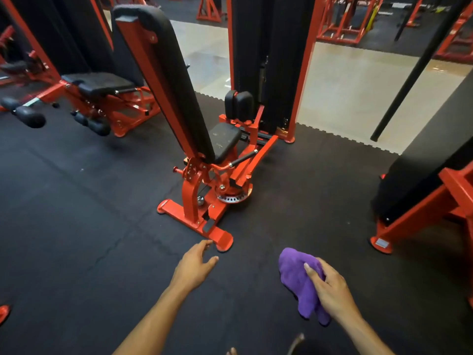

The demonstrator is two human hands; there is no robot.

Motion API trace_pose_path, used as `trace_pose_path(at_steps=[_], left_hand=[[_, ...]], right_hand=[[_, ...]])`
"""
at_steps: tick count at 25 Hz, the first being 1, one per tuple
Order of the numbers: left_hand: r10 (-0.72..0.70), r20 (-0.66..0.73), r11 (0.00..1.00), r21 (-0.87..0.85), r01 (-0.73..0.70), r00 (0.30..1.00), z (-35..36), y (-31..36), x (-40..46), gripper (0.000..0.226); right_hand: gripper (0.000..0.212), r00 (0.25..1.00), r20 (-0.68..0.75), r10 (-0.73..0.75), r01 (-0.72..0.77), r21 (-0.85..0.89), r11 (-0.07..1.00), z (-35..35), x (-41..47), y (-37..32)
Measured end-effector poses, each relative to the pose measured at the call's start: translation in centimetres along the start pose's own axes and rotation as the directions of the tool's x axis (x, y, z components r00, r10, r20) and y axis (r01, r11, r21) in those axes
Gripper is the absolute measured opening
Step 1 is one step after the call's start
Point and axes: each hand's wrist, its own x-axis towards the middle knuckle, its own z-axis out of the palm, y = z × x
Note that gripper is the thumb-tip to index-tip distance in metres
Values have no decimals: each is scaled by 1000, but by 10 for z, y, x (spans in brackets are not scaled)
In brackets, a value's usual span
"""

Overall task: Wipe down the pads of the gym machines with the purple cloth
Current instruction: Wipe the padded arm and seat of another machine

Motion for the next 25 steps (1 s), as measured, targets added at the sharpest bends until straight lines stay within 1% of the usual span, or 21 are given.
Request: trace_pose_path(at_steps=[2, 6, 9, 11, 13, 14, 16, 18, 21, 23, 25], left_hand=[[-5, -19, 1000, -21, 5, 1000, -3, 16, 45, 53], [-77, -32, 997, -28, 76, 997, 0, 39, 115, 54], [-135, -72, 991, 7, 136, 988, -9, 66, 170, 55], [-152, -137, 987, 36, 158, 979, -30, 89, 205, 57], [-174, -249, 982, 28, 187, 953, -57, 111, 243, 59], [-183, -310, 982, -10, 189, 933, -73, 121, 261, 59], [-212, -427, 977, -82, 196, 879, -106, 135, 289, 61], [-228, -530, 974, -118, 196, 817, -142, 139, 318, 63], [-175, -669, 985, -110, 136, 723, -207, 149, 363, 62], [-169, -765, 985, -139, 98, 622, -260, 164, 390, 61], [-152, -852, 988, -143, 57, 501, -318, 189, 414, 59]], right_hand=[[7, 1000, 16, 8, -8, 12, 1000, -2, 45, -7], [12, 997, 73, 7, -8, 19, 1000, -2, 147, -21], [13, 987, 161, -15, 12, 20, 1000, -10, 232, -49], [4, 971, 236, -33, 32, 7, 999, -16, 281, -77], [8, 945, 315, -83, 95, -23, 995, -20, 334, -113], [10, 935, 333, -125, 137, -13, 990, -17, 358, -126], [13, 895, 386, -222, 238, 8, 971, -7, 402, -156], [11, 845, 437, -307, 327, 31, 944, 12, 446, -192], [10, 761, 450, -468, 469, 117, 876, 45, 497, -254], [9, 700, 425, -573, 547, 196, 814, 58, 526, -311], [8, 645, 349, -680, 621, 279, 732, 64, 548, -379]])
